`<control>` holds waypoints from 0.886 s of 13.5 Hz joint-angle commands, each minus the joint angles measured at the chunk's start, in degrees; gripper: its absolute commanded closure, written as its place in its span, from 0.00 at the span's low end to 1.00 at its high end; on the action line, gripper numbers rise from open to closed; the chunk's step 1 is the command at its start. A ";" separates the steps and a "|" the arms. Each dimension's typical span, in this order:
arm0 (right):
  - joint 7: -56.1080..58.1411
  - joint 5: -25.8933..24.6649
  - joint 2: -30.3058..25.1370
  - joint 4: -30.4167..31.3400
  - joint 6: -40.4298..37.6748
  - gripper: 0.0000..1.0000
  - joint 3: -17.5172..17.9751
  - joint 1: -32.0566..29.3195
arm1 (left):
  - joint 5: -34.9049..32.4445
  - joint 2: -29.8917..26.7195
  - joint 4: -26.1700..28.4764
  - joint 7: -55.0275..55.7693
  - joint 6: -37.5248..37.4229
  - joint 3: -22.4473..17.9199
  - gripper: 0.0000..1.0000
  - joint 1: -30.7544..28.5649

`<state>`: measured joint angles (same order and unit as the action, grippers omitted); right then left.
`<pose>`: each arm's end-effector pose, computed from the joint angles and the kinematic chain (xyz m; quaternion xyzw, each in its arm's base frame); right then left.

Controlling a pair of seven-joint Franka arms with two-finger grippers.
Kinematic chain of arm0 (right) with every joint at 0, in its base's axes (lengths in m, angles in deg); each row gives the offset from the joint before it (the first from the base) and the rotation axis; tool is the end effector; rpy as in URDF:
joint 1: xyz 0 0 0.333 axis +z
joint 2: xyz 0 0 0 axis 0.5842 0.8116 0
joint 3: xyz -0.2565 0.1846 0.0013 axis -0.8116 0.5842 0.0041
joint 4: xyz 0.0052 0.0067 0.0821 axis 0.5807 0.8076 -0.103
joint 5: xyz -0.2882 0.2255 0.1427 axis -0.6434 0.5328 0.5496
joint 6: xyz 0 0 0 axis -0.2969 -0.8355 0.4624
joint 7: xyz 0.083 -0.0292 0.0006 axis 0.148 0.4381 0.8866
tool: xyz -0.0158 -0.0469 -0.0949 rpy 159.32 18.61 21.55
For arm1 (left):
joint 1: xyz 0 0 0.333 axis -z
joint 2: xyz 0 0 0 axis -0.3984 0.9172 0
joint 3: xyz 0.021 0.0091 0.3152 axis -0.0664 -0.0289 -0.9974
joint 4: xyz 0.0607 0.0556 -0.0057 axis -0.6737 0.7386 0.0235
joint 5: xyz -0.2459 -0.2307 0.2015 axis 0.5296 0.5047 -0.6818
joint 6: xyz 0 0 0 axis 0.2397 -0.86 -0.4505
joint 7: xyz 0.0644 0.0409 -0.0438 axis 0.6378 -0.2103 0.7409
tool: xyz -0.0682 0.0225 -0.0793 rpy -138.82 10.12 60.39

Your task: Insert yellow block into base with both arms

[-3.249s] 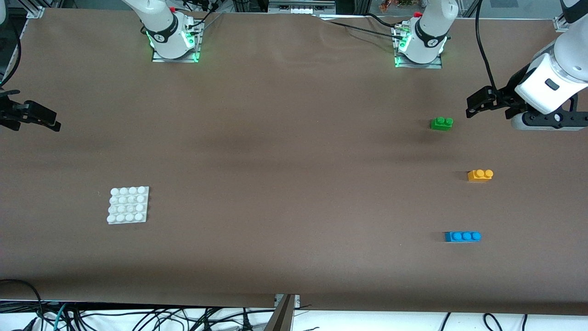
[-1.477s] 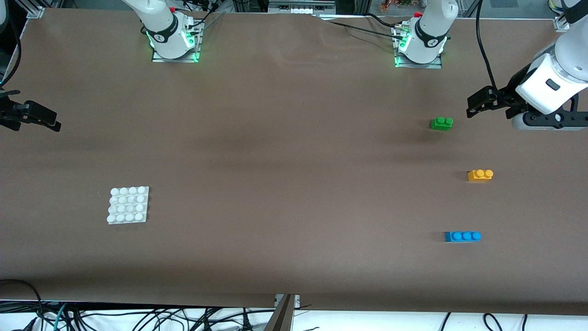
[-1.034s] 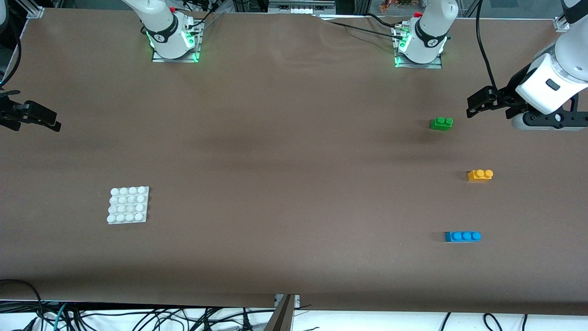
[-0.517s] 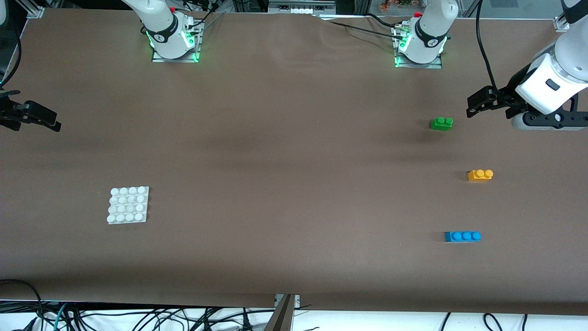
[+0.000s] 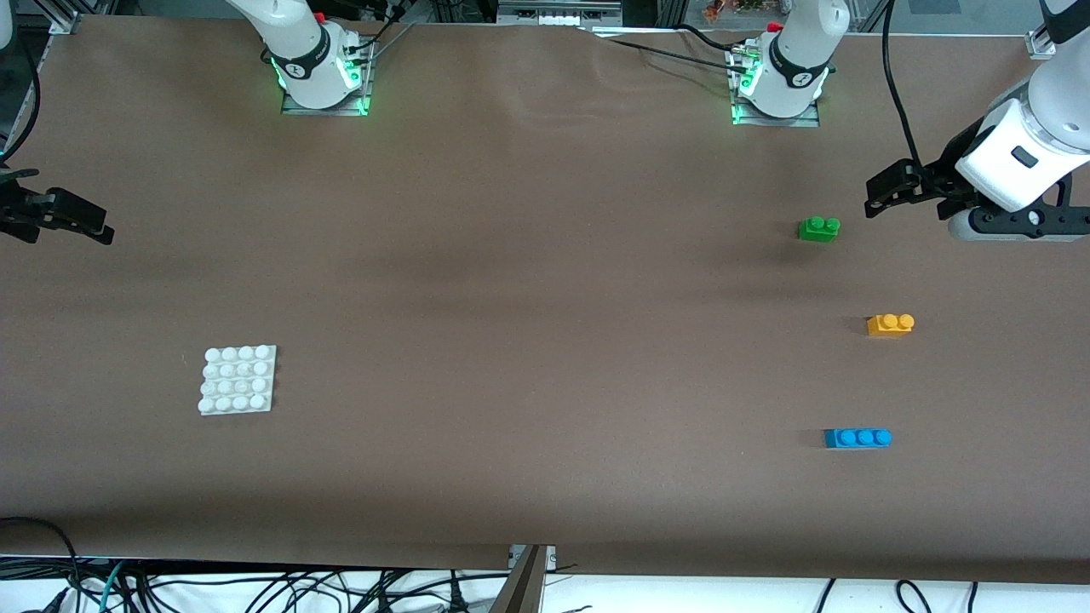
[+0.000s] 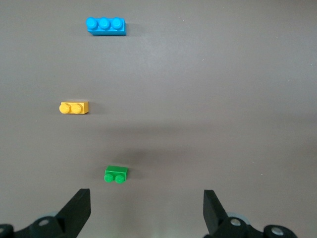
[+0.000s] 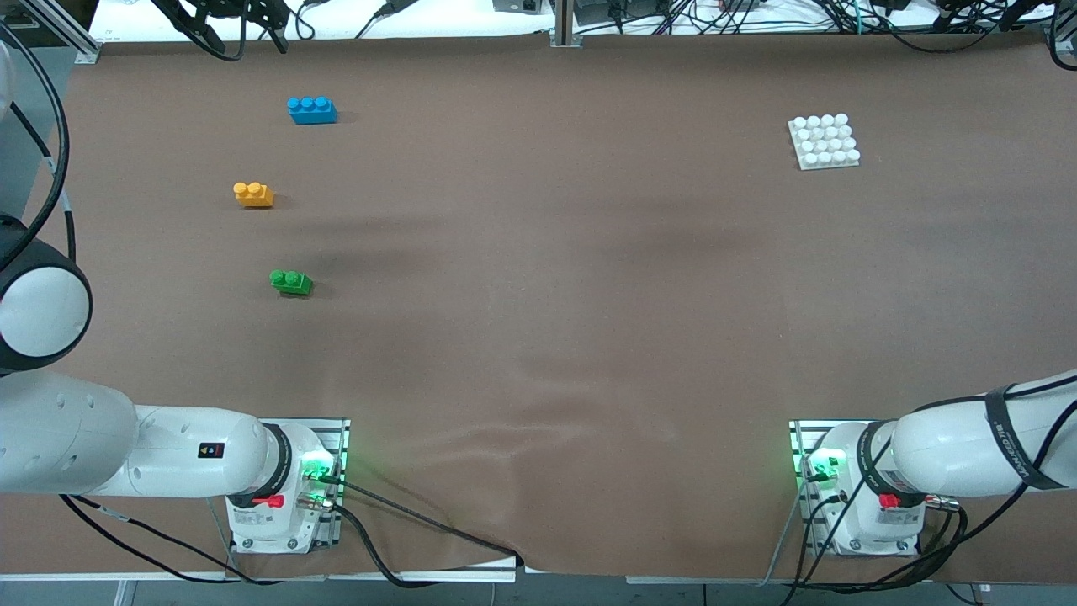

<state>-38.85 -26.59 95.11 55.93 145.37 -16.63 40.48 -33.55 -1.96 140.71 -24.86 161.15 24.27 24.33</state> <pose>0.5850 -0.0566 0.5847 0.9999 -0.0030 -0.0044 0.0088 0.5559 -0.0644 0.6009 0.9987 0.0142 -0.0457 0.0192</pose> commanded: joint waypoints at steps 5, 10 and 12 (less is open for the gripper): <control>-0.05 -0.37 2.47 -1.00 -0.05 0.00 0.08 0.10 | -1.03 0.10 -0.66 -0.12 -0.80 -0.14 0.00 0.20; -0.14 -0.55 8.62 -0.91 3.37 0.00 -0.01 -0.07 | -1.03 0.10 -0.66 -0.12 -0.80 -0.14 0.00 0.20; -0.23 -0.37 11.52 -0.91 4.95 0.00 -0.01 -0.25 | -1.03 0.10 -0.66 -0.12 -0.80 -0.14 0.00 0.20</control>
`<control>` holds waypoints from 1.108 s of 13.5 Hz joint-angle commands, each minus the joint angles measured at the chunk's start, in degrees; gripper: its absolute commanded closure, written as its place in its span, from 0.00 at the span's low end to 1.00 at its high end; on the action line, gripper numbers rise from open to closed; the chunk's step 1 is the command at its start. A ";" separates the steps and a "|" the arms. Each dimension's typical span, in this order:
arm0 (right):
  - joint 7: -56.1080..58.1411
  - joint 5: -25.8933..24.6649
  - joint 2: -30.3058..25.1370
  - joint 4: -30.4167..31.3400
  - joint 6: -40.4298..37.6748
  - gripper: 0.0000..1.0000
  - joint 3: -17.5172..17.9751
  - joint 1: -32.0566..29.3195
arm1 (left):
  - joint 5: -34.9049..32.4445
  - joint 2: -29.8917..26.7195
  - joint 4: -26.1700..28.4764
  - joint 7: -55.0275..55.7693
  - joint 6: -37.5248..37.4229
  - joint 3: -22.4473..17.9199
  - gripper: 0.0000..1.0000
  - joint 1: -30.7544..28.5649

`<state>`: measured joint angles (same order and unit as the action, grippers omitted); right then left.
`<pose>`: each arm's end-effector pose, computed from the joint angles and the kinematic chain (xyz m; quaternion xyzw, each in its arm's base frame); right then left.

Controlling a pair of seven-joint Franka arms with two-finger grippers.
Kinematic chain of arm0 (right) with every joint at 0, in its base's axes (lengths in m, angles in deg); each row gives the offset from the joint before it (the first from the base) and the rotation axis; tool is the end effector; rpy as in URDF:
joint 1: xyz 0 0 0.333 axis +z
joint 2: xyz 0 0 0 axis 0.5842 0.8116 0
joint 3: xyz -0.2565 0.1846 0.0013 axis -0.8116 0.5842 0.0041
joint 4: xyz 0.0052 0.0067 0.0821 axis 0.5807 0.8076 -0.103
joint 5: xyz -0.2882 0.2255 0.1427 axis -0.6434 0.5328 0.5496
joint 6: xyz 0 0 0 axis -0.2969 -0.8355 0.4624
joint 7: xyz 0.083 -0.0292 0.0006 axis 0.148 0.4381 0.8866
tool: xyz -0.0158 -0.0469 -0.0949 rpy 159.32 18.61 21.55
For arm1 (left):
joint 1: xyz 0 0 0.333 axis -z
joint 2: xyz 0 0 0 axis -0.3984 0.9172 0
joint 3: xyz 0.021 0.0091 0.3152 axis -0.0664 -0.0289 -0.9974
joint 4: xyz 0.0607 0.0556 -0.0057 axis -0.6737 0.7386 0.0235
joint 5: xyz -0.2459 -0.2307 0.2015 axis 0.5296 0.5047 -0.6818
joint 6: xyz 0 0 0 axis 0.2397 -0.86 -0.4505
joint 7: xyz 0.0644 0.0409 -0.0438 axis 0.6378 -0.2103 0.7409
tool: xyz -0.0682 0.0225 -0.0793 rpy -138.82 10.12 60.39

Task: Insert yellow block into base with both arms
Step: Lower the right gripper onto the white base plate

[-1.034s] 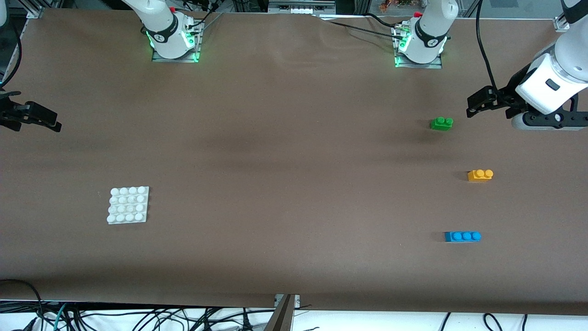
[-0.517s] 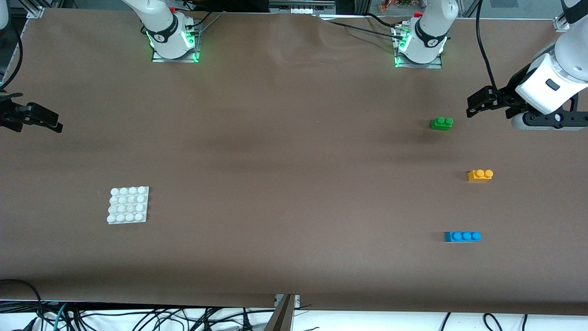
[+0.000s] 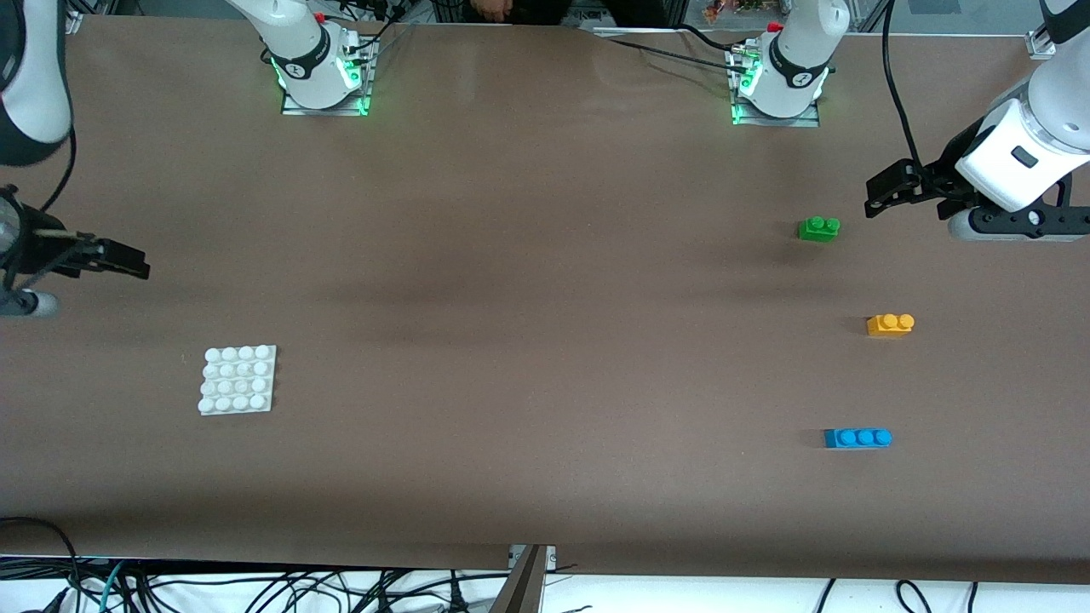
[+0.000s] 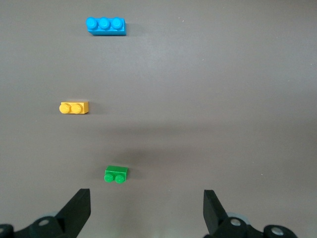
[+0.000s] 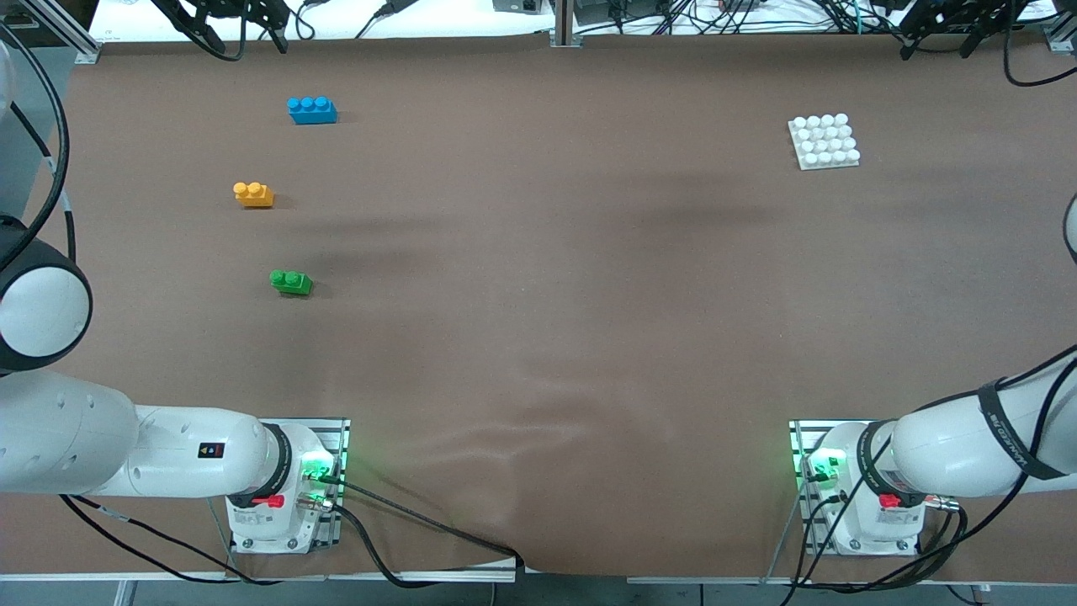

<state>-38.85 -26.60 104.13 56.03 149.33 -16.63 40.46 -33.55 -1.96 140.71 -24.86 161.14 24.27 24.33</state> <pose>0.6250 -0.0548 0.4952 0.9986 -0.0017 -0.0493 0.0189 0.5559 -0.0644 0.6009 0.9987 0.0142 -0.0458 0.0192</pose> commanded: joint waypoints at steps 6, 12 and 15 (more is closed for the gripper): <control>-2.15 -0.10 13.92 -0.66 12.31 0.00 -0.18 -0.67 | -1.03 0.09 -0.66 -0.11 -0.80 -0.14 0.00 0.20; -2.24 0.16 20.87 -0.48 20.33 0.00 -0.27 -0.93 | -1.03 0.09 -0.66 -0.20 -1.06 -0.14 0.00 -0.32; -2.24 0.42 23.07 0.22 23.05 0.00 -0.27 -1.28 | -1.03 0.09 -0.66 -0.20 -1.06 -0.14 0.00 -0.32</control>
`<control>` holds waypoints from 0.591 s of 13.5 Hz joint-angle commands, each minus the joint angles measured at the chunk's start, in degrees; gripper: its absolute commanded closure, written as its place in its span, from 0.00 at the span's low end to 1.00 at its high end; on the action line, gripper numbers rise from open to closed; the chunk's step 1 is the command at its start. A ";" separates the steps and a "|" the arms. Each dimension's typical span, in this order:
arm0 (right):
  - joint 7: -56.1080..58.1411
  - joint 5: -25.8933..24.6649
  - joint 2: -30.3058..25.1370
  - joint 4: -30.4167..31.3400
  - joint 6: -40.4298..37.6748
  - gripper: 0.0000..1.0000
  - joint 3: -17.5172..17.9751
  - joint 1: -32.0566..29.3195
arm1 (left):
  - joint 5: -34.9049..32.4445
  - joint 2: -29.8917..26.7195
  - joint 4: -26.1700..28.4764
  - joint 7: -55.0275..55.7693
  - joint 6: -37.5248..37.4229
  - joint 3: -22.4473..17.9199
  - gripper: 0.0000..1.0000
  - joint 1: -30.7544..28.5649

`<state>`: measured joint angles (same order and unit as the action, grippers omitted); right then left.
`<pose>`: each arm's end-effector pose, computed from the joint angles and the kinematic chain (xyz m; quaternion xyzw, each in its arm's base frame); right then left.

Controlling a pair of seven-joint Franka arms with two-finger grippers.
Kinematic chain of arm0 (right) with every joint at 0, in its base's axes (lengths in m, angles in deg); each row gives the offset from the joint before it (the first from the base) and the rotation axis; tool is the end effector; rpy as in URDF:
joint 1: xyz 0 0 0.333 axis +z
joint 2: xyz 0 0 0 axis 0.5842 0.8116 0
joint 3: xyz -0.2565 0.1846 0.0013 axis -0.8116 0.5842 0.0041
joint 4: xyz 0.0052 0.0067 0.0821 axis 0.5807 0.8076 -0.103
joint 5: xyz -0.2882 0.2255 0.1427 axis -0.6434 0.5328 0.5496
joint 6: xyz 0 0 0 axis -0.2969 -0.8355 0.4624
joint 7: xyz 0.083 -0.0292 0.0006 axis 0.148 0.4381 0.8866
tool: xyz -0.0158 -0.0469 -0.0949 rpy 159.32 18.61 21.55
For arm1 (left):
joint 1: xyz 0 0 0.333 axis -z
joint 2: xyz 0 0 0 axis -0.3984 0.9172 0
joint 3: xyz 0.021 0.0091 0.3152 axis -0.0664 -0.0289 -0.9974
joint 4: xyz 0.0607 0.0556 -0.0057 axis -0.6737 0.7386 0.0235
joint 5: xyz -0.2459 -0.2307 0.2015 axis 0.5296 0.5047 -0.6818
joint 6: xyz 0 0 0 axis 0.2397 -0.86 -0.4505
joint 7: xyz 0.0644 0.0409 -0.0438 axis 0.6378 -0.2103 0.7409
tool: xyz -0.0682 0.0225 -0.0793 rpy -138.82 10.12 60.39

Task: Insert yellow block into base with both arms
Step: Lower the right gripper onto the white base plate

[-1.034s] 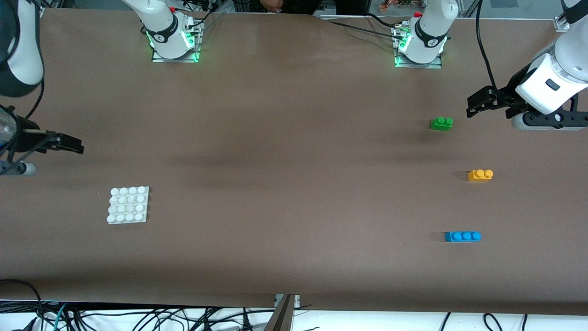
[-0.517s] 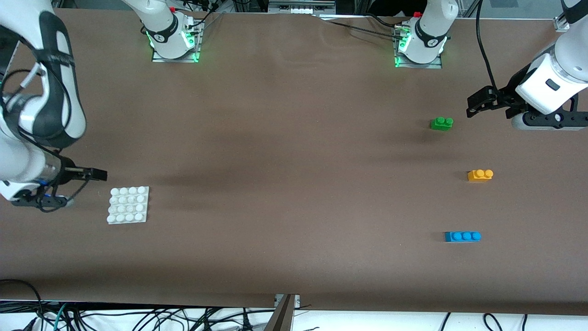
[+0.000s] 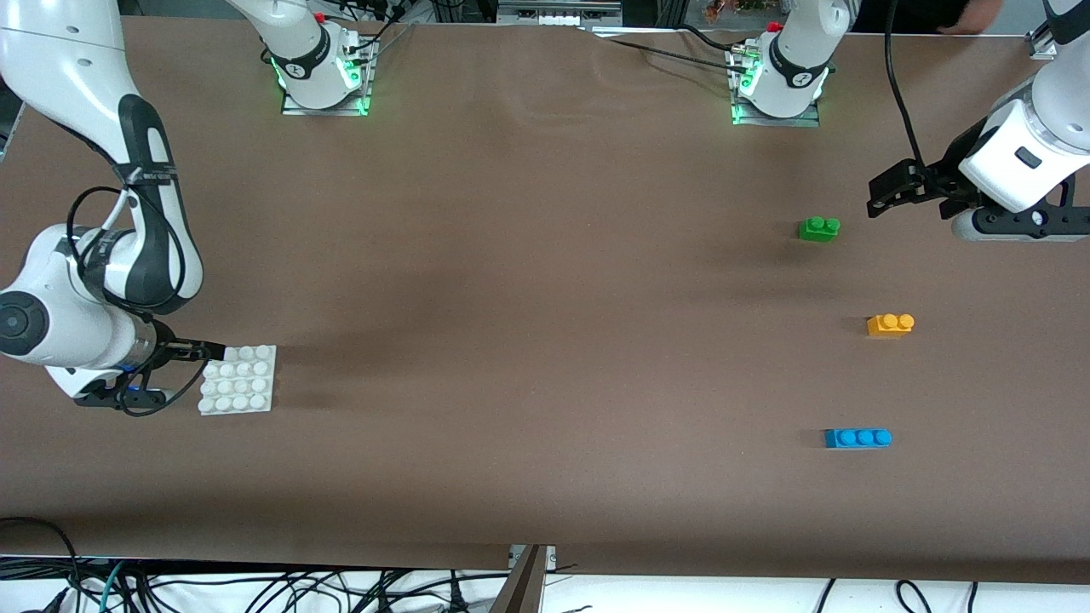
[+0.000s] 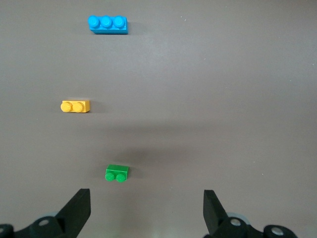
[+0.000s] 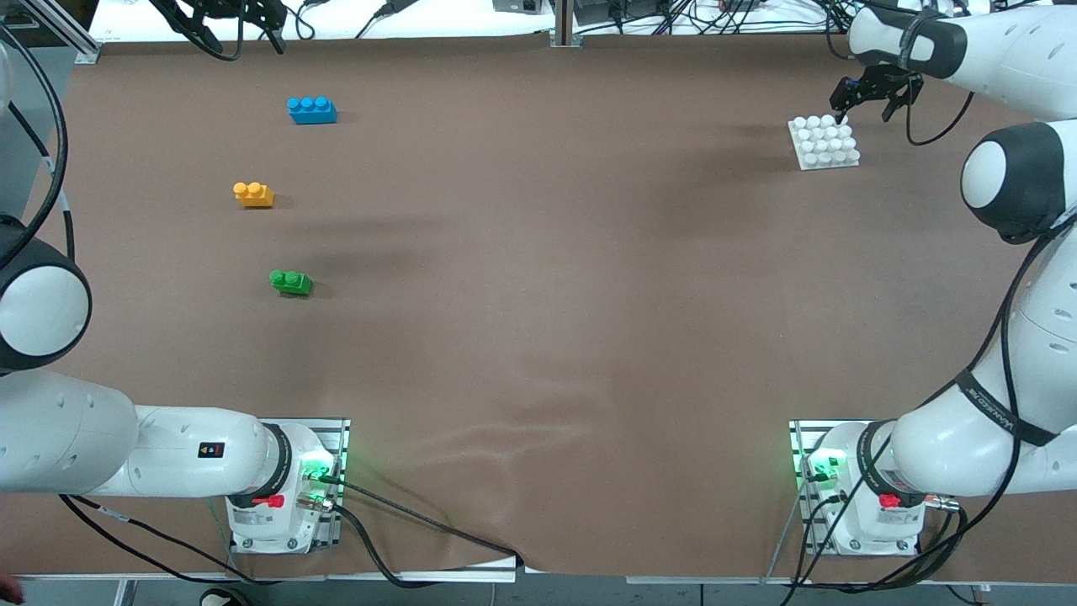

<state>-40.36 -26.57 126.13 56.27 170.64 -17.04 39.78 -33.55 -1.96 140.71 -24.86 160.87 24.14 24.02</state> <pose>0.6857 -0.0669 0.2702 0.9969 -0.0106 -0.0572 0.0532 0.5558 -0.0601 0.6005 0.9985 0.0180 -0.0481 0.0190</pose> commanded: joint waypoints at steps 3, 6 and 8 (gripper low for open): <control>-0.82 0.65 2.40 0.60 4.21 0.00 0.14 -0.69 | -1.03 0.09 -0.66 -0.12 -0.78 -0.02 0.00 -0.02; -1.35 1.53 4.15 0.60 6.75 0.00 0.14 -0.69 | -1.03 0.09 -0.66 -0.12 -0.78 -0.02 0.00 -0.02; -1.44 1.53 5.12 0.60 8.16 0.00 0.23 -0.61 | -1.03 0.09 -0.66 -0.12 -0.78 -0.02 0.00 -0.02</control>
<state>-41.48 -25.86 130.68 56.62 177.19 -17.16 39.53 -33.55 -1.96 140.71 -24.86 160.83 24.14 24.01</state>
